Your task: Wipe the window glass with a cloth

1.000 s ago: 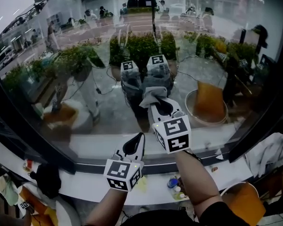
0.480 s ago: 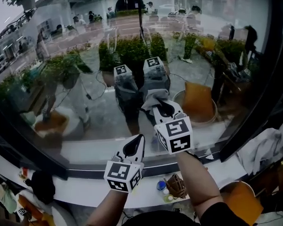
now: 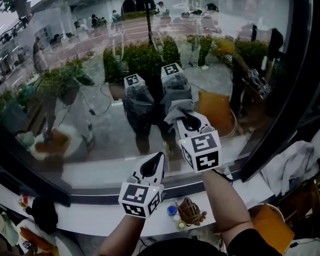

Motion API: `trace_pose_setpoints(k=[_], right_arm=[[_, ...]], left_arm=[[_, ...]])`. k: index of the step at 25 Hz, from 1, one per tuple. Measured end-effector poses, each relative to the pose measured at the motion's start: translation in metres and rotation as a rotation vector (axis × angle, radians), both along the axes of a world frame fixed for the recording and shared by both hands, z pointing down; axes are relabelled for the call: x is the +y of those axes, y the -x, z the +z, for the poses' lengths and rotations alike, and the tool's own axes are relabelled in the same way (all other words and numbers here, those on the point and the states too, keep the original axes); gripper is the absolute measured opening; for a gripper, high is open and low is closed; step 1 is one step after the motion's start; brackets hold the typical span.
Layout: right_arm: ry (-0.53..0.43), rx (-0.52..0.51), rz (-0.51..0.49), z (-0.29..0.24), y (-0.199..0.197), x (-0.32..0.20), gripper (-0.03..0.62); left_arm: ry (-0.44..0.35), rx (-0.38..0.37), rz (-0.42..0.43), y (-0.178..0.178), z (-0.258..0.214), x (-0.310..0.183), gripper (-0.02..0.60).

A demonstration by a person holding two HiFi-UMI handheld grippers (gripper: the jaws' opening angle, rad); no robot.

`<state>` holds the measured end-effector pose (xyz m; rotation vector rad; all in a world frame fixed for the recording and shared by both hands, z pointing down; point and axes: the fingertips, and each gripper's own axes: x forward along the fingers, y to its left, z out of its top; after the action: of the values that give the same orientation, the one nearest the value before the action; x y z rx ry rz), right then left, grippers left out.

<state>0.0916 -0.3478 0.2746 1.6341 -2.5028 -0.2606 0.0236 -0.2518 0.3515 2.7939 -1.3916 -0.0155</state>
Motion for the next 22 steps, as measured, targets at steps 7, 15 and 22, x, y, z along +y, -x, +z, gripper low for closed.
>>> trace_pose_setpoints(k=[7,15,22], right_arm=[[0.0,-0.009,0.044,0.001,-0.059,-0.003,0.039],[0.012,-0.004,0.102,0.001,-0.143,-0.003,0.039],[0.019,-0.01,0.111,0.012,-0.232,-0.013,0.039]], left_arm=[[-0.003,-0.011,0.021,-0.043,0.0,-0.002,0.008],[0.003,-0.015,0.066,-0.115,-0.002,-0.003,0.008],[0.014,-0.031,0.085,-0.201,0.008,-0.017,0.008]])
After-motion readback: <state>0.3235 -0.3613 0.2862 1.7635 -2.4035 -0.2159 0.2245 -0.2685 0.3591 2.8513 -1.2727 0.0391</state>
